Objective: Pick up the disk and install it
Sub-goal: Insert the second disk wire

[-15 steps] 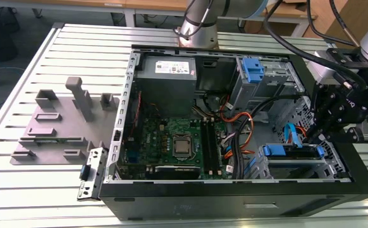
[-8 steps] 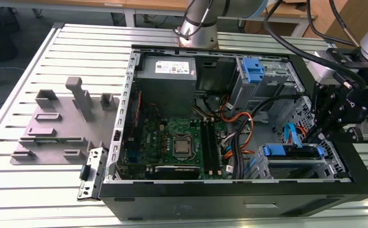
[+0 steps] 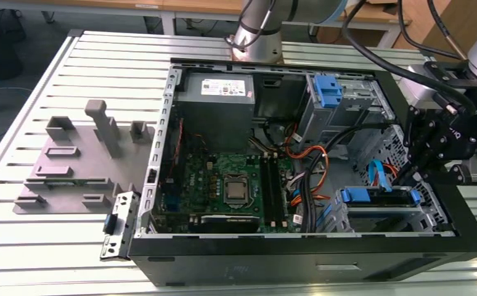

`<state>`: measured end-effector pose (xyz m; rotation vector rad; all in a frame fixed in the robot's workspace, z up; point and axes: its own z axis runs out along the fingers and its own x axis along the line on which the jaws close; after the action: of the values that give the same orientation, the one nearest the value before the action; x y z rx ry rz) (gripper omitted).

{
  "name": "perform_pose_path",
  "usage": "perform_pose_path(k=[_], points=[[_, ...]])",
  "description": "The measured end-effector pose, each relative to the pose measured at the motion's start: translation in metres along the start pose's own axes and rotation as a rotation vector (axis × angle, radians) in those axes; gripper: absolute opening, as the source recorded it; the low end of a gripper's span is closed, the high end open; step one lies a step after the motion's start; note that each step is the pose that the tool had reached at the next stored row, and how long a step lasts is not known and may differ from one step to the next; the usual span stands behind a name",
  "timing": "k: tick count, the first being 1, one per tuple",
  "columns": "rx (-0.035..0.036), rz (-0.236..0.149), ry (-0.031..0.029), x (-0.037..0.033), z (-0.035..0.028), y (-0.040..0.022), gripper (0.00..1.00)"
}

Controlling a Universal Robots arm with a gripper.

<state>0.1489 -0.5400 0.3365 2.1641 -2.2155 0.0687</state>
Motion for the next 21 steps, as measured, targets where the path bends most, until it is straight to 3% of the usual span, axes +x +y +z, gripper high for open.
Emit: perform_pose_path(k=[6,12,21], points=[[0.0009,0.0,-0.0003,0.0006,-0.0085,0.0005,0.16],[0.0076,0.0,-0.0004,0.0026,-0.0087,0.0047,0.16],[0.0083,0.0,0.0004,0.0069,-0.0068,0.0073,0.16]])
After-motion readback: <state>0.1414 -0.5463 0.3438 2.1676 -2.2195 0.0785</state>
